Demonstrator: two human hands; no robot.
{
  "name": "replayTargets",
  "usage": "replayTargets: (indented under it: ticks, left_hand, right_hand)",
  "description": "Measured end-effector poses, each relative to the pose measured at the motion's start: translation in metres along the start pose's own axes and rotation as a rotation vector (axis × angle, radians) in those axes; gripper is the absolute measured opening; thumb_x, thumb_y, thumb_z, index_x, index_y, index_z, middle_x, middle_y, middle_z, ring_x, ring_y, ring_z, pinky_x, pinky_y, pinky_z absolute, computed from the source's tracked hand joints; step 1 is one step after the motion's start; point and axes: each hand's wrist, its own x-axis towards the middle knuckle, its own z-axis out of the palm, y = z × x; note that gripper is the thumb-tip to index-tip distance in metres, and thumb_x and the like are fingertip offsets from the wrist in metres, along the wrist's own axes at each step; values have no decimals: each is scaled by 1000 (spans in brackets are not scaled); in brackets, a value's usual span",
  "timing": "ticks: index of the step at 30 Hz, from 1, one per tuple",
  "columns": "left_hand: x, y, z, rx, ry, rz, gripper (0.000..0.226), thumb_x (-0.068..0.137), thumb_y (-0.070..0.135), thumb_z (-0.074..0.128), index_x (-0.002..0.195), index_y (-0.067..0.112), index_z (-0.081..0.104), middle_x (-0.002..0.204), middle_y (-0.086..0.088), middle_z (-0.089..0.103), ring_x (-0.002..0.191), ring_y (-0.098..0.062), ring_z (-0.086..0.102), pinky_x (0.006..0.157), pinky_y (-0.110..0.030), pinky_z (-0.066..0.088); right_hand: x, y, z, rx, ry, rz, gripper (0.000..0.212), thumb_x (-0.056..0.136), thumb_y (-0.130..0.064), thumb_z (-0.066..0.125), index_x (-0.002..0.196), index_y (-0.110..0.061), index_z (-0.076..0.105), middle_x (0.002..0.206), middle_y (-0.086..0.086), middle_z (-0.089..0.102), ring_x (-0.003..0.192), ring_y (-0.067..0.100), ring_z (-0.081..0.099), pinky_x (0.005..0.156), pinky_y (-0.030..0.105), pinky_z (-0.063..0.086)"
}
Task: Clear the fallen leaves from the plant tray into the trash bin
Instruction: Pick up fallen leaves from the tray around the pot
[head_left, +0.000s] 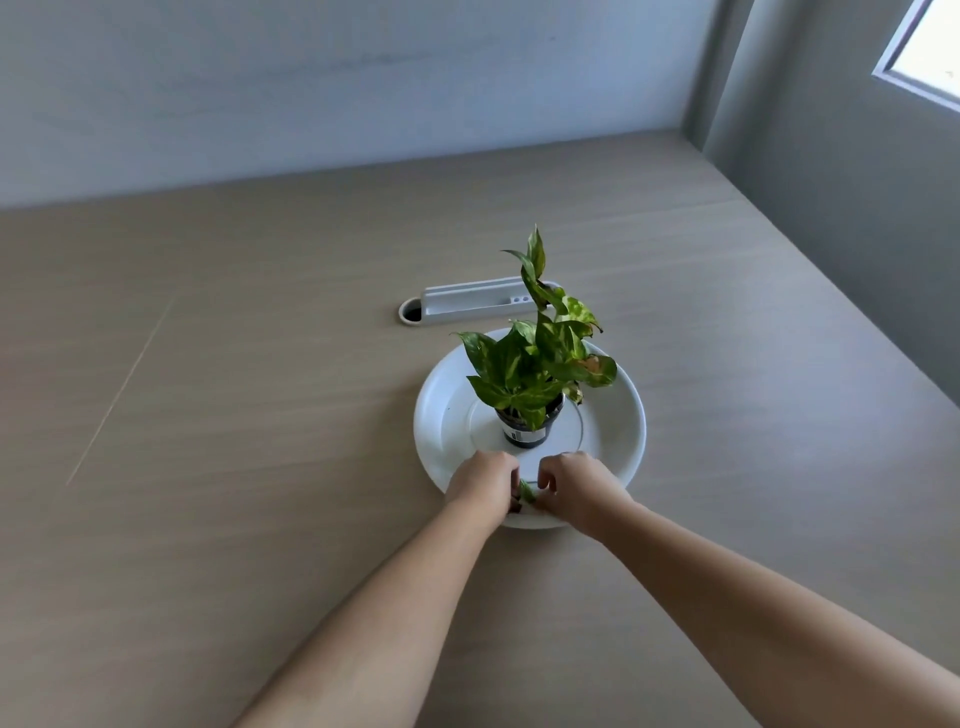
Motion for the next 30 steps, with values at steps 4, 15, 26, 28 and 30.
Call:
replayTargets:
  ticks: [4,15,26,28,30]
  left_hand:
    - [5,-4,4,33,-34,41,18,75,-3,58,84,7,71,92,-15,71,85,-32,67,76,-35,57]
    - [6,-9,-6,-27,-34,102,12,79,3,63,81,6,74,89,-10,74,84,-25,69,77,-30,57]
    - [-9,-36,-36,-236,133,27,7,76,4,67,81,4,72,82,-6,72,73,-11,59,56,-12,42]
    - [-11,-39,-37,-265,141,25,6,75,4,68,80,4,72,74,0,66,71,-11,59,56,-11,42]
    - [-13,-41,-37,-281,155,31,6,75,4,68,79,5,72,70,4,63,70,-11,59,58,-10,43]
  right_hand:
    - [7,4,3,-56,-1,-21,16,80,-4,53,85,-7,68,93,13,68,82,30,63,68,34,53]
    - [3,14,-8,95,61,-57,17,78,-2,52,85,-6,66,83,12,68,71,19,52,61,27,43]
    - [22,-8,6,-102,-84,-175,32,82,-3,52,106,-21,63,103,9,65,95,30,61,76,37,52]
    - [23,-8,8,-102,-63,-165,22,80,-5,52,94,-15,66,99,10,65,93,30,61,75,37,52]
    - [23,-7,9,-72,-51,-144,20,80,-6,52,91,-12,68,98,10,67,93,29,61,75,36,52]
